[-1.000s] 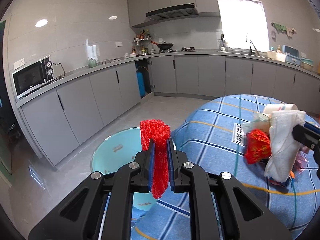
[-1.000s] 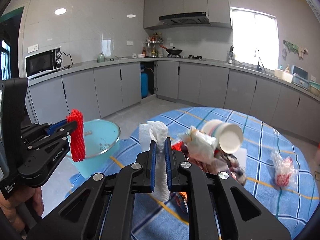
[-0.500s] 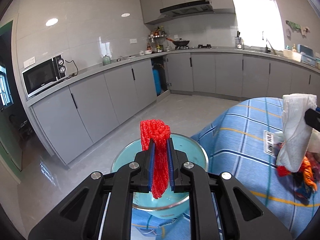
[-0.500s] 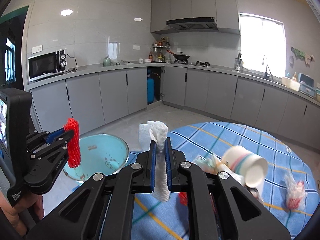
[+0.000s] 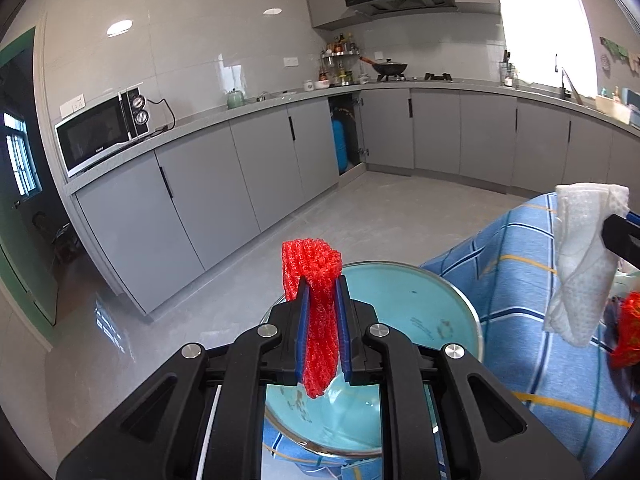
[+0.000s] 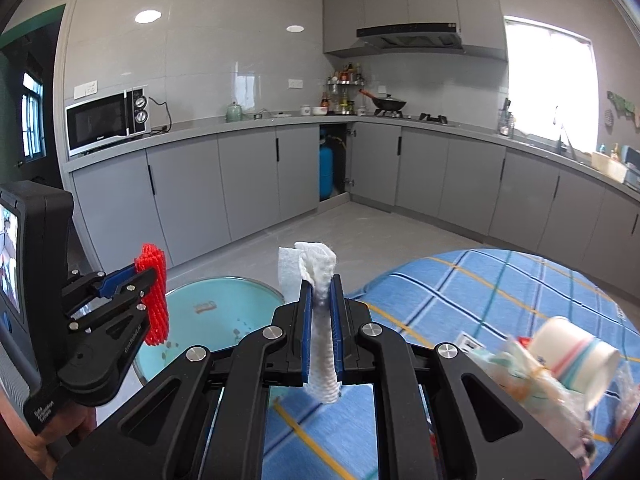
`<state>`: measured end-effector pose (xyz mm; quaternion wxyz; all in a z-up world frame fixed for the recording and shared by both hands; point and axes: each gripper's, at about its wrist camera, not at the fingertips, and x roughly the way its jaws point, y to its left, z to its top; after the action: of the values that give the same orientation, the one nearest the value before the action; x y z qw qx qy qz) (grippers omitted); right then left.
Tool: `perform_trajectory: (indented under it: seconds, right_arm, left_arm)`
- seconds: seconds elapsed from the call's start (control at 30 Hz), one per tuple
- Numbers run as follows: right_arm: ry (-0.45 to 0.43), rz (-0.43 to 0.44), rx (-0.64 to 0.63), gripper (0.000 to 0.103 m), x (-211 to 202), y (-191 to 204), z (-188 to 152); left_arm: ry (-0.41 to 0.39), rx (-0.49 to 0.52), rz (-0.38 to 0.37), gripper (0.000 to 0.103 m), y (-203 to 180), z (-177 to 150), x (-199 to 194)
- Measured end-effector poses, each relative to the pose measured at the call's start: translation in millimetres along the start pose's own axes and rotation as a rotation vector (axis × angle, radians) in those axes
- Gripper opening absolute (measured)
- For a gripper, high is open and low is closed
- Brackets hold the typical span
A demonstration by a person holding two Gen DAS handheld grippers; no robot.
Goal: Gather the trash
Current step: 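Carry the red net and white foam net over the blue bucket with both grippers, then open the left gripper over the bucket while the right gripper releases the white foam net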
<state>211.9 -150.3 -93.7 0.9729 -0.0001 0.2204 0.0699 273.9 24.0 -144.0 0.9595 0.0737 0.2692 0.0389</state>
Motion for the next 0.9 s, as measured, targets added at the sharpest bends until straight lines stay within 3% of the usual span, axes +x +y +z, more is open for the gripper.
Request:
perform_trajectory:
  seconds: [0.6, 0.63, 0.67, 0.73, 0.9]
  right_arm:
    - [0.029, 0.108, -0.012, 0.010, 56, 44, 17]
    - [0.033, 0.118, -0.013, 0.010, 58, 45, 17]
    - [0.033, 0.122, -0.012, 0.012, 59, 46, 16]
    - [0.027, 0.127, -0.004, 0.024, 61, 46, 16]
    - [0.045, 0.130, 0.022, 0.038, 67, 40, 14]
  left_arm:
    - [0.034, -0.034, 0.034, 0.017, 27, -2, 25]
    - [0.036, -0.036, 0.038, 0.023, 29, -1, 26]
    - [0.034, -0.041, 0.050, 0.044, 31, -1, 26]
    - [0.016, -0.046, 0.070, 0.064, 32, -2, 24]
    - [0.020, -0.041, 0.070, 0.064, 30, -3, 22]
